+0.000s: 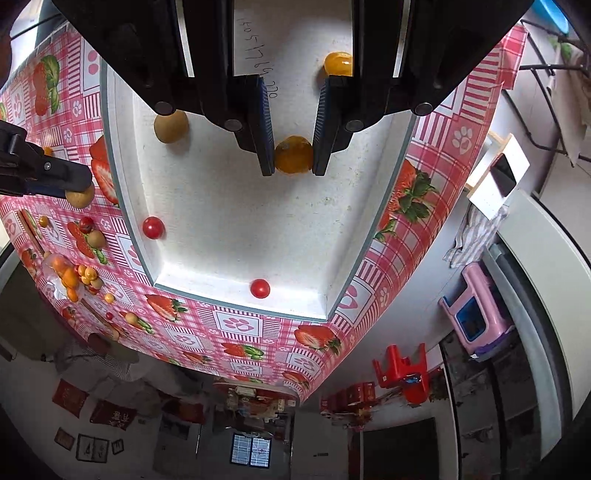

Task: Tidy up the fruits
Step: 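Carry both fruits into the white tray and open both grippers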

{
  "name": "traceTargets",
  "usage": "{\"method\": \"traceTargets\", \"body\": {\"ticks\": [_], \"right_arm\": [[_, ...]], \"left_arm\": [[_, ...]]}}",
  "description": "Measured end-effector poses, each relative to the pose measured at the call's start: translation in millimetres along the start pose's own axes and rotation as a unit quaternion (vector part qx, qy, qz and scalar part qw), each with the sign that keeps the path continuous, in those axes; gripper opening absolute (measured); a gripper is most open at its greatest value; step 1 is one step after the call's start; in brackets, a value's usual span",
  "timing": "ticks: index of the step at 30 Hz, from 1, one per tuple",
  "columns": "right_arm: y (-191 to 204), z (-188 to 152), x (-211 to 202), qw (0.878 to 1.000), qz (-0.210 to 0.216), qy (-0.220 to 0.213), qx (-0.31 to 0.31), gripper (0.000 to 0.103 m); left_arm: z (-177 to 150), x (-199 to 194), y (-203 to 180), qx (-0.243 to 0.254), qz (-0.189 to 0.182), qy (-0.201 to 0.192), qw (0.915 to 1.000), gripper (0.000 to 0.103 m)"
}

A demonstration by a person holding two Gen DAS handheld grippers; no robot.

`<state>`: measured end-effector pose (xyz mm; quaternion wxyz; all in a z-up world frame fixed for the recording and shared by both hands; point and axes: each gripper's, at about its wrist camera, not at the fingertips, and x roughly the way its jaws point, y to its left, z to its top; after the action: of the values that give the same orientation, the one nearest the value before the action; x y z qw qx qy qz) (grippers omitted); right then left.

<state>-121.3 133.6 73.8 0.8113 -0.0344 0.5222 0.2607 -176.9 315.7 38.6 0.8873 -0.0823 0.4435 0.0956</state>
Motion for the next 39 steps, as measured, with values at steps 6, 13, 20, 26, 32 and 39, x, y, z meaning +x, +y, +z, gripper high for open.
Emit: {"method": "traceTargets", "body": {"ticks": [6,13,20,26,32,39], "right_arm": [[23.9,20.0,29.4,1.0,-0.007,0.011,-0.025,0.03],[35.8,28.6,66.0,0.999,-0.01,0.037,-0.039,0.03],[42.2,27.6,81.5,0.997,-0.02,0.044,-0.063,0.03],[45.3,26.4,80.3,0.996,-0.012,0.044,-0.071,0.043],[39.7,27.4,50.4,0.998,-0.01,0.004,-0.06,0.072],[17.7,12.0,24.0,0.999,-0.007,-0.013,-0.033,0.078]], "left_arm": [[3.8,19.2,8.5,-0.01,0.008,0.024,0.9996,0.022],[5.9,26.0,4.6,0.004,0.017,0.031,0.9994,0.022],[4.5,29.4,2.7,0.012,0.023,0.034,0.9991,0.022],[4.7,30.4,2.7,0.012,0.024,0.033,0.9991,0.024],[2.9,20.9,3.1,0.006,0.033,0.011,0.9994,0.078],[1.0,10.6,-5.7,0.01,0.029,0.013,0.9995,0.078]]}}
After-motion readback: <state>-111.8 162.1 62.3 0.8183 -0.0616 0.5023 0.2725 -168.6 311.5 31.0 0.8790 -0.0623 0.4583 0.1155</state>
